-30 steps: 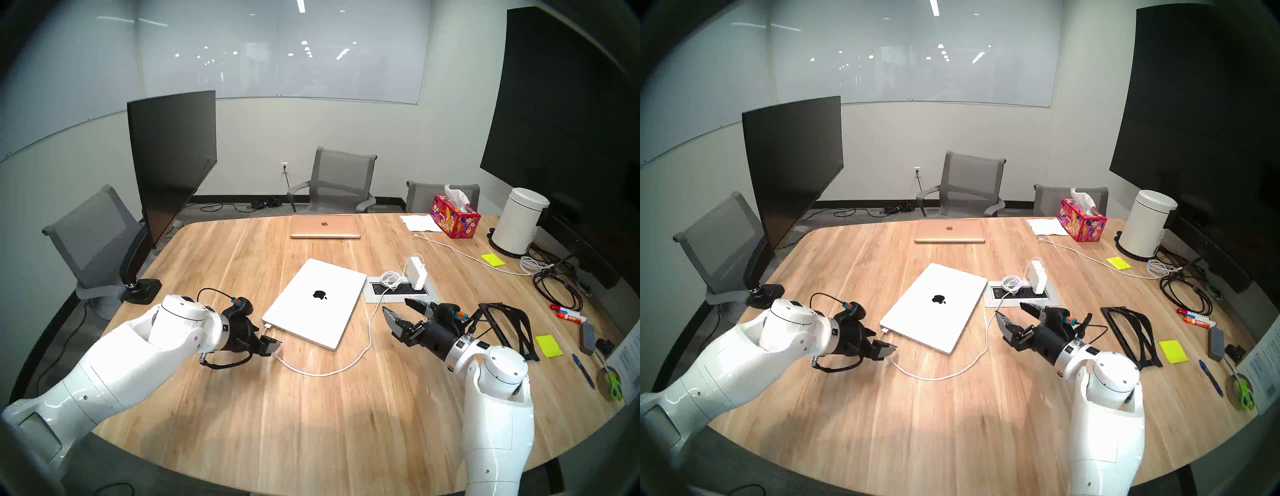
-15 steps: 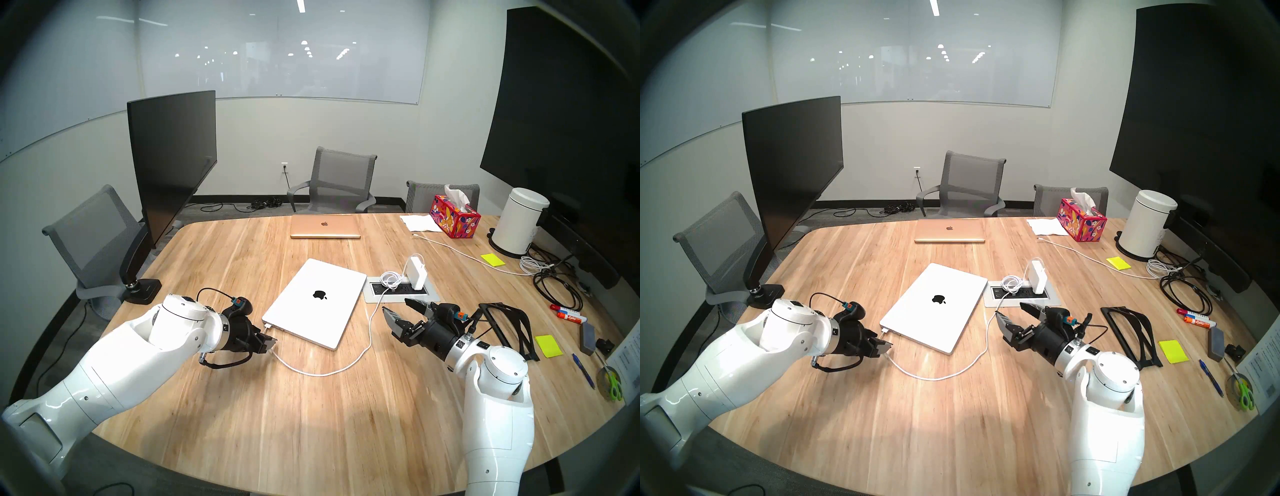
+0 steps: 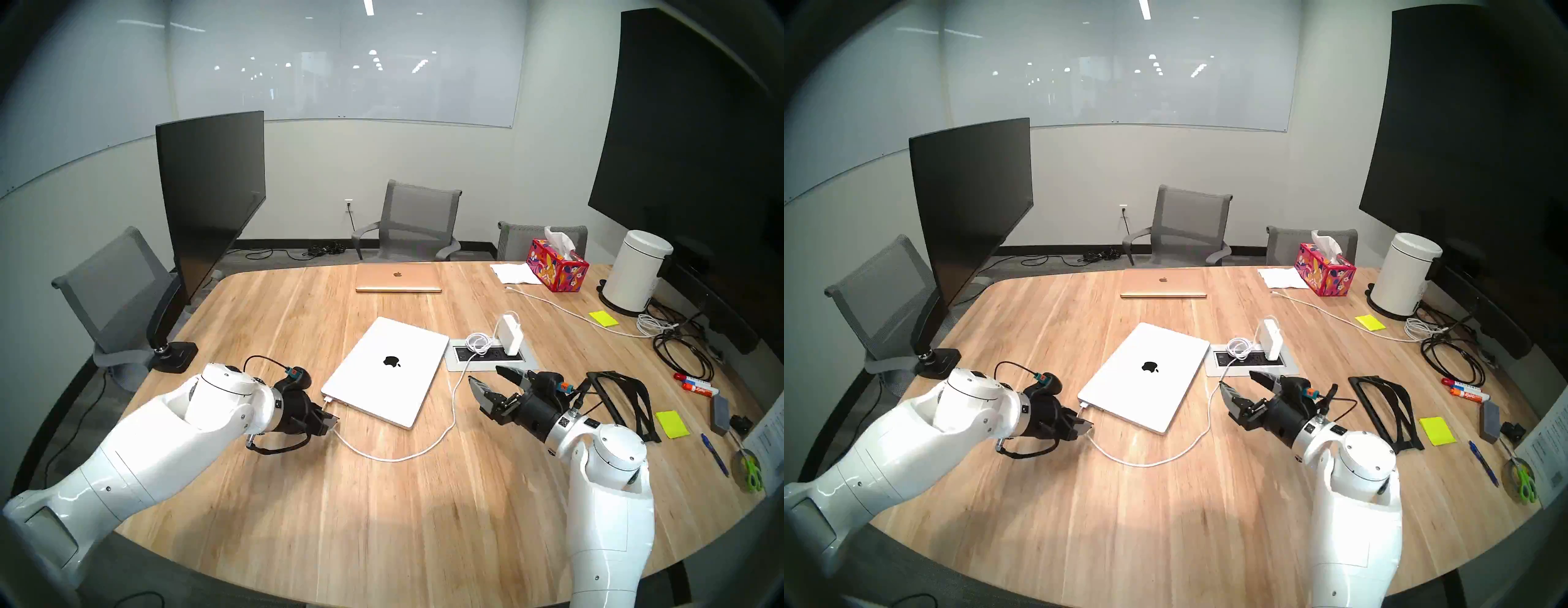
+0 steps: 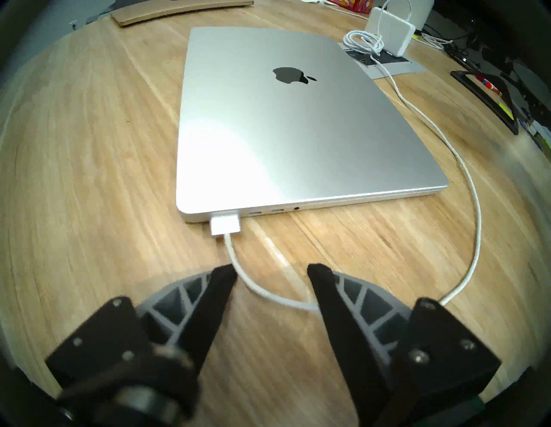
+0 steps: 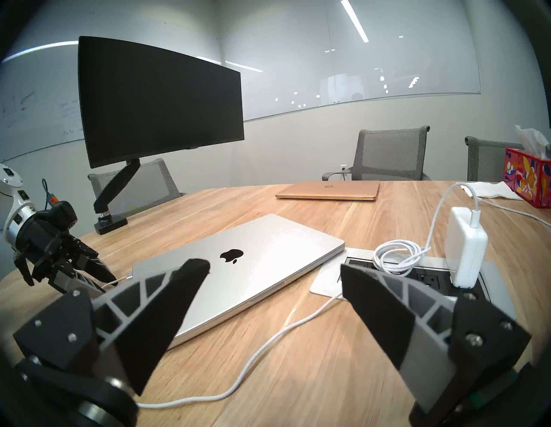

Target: Unplug the charging cable from the port of the MacBook and lay it on the desk

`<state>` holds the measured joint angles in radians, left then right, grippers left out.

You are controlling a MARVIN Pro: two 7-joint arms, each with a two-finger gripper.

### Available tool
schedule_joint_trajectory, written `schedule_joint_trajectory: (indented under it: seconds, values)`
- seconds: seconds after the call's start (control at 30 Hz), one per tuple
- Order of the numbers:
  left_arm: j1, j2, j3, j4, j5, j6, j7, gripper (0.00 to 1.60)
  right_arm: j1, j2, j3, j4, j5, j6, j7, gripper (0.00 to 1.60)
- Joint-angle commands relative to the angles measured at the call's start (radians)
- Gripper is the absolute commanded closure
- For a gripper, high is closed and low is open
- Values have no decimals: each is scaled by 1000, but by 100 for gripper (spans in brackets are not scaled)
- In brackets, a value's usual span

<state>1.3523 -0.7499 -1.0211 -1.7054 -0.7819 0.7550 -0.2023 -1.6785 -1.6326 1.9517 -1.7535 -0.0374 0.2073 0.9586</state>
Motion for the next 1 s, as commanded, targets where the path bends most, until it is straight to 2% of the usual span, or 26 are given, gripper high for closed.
schedule_joint_trajectory:
  seconds: [0.0, 0.03, 0.1, 0.17, 0.43, 0.97]
  values:
    - [-20, -7, 0, -2, 2, 9, -2, 88, 5, 0, 0, -16, 8, 0, 0, 0]
    - [-21, -7, 1, 0, 3, 9, -3, 90, 5, 0, 0, -16, 8, 0, 0, 0]
    - [-23, -9, 2, 3, 5, 10, -6, 115, 5, 0, 0, -16, 8, 0, 0, 0]
    - [-24, -10, 3, 5, 8, 9, -8, 160, 5, 0, 0, -16, 8, 0, 0, 0]
    - [-19, -5, 2, 4, 17, -10, -20, 160, 5, 0, 0, -16, 8, 0, 0, 0]
    - [18, 42, -57, -63, -8, -46, -26, 160, 6, 0, 0, -16, 7, 0, 0, 0]
